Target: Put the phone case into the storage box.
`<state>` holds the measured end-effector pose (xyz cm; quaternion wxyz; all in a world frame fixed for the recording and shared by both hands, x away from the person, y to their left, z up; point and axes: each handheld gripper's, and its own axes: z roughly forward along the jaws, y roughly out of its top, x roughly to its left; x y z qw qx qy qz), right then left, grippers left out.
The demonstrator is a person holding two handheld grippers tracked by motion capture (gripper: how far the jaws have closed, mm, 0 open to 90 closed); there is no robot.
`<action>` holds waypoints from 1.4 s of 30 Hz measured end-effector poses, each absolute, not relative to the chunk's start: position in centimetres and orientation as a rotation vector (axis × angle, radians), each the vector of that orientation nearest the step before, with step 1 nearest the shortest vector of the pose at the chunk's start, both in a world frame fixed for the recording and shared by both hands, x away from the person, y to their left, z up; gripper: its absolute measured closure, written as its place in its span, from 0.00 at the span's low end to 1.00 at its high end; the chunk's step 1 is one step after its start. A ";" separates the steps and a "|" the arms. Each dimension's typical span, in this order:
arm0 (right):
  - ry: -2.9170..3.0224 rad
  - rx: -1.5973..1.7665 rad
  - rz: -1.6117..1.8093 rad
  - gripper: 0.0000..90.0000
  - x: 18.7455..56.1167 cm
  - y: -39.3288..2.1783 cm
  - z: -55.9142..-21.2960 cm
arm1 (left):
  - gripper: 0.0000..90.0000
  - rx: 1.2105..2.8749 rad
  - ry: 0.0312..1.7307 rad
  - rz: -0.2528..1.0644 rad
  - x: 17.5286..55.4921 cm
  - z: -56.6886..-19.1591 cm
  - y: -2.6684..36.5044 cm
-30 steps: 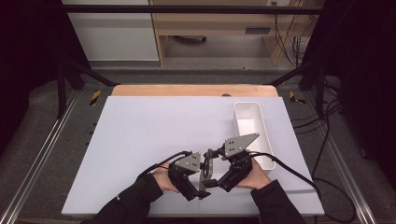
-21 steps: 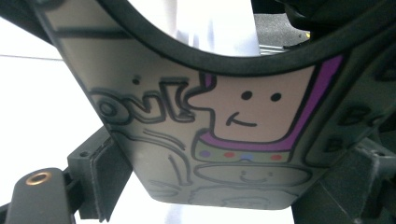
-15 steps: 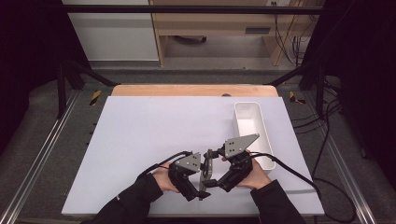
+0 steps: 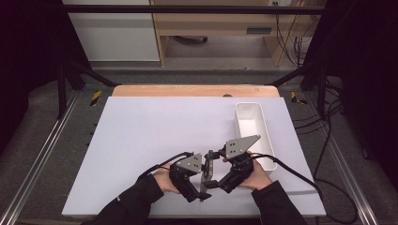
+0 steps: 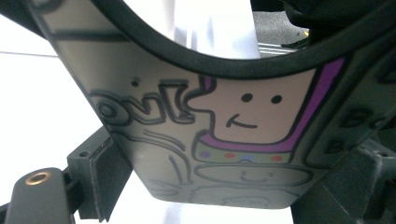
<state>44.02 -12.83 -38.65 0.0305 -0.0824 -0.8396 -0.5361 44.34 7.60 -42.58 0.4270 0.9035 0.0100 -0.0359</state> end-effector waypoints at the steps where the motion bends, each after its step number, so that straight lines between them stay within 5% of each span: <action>1: -2.586 -0.256 -1.656 0.13 44.0 -12.8 -38.6 | 0.12 2.257 0.024 -0.089 44.3 -42.6 7.6; 19: -2.591 -0.291 -1.692 0.13 44.0 -13.5 -37.7 | 0.05 2.239 0.052 -0.042 44.3 -41.9 8.8; 42: -2.653 -0.423 -1.757 0.13 44.0 -15.9 -35.3 | 0.05 2.167 0.276 0.071 45.2 -41.5 15.5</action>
